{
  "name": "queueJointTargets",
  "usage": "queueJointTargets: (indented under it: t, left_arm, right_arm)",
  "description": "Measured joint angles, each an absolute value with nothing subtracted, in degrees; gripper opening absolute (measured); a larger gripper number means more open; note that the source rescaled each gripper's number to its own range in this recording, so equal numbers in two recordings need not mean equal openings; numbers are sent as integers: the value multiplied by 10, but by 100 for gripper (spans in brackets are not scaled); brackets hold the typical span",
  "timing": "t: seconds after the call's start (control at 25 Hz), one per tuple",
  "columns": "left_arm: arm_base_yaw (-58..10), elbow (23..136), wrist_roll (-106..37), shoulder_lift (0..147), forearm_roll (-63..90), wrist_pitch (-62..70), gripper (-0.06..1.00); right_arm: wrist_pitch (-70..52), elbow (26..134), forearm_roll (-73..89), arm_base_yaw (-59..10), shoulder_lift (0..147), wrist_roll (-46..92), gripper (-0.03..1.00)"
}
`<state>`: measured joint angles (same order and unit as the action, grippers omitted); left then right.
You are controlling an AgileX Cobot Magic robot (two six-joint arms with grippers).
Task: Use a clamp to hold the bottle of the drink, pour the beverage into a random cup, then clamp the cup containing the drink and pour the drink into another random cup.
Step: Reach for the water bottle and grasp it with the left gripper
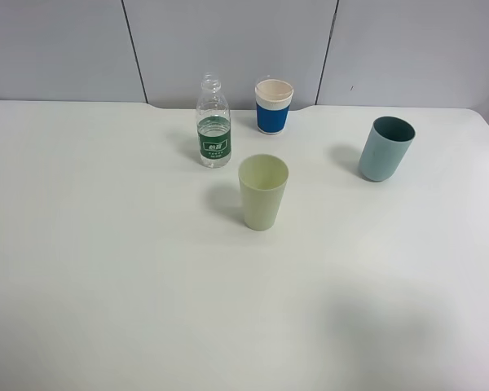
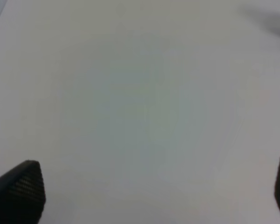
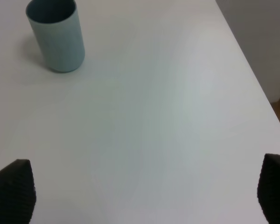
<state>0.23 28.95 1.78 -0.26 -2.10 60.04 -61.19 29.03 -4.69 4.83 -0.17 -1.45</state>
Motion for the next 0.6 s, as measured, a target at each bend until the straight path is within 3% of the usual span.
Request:
queueJointTargets:
  t: [0.6]
  left_arm:
    - [2,290,18,-3,-21,600,100]
  right_arm:
    - [-612,290,-47,48,-2,-15,100]
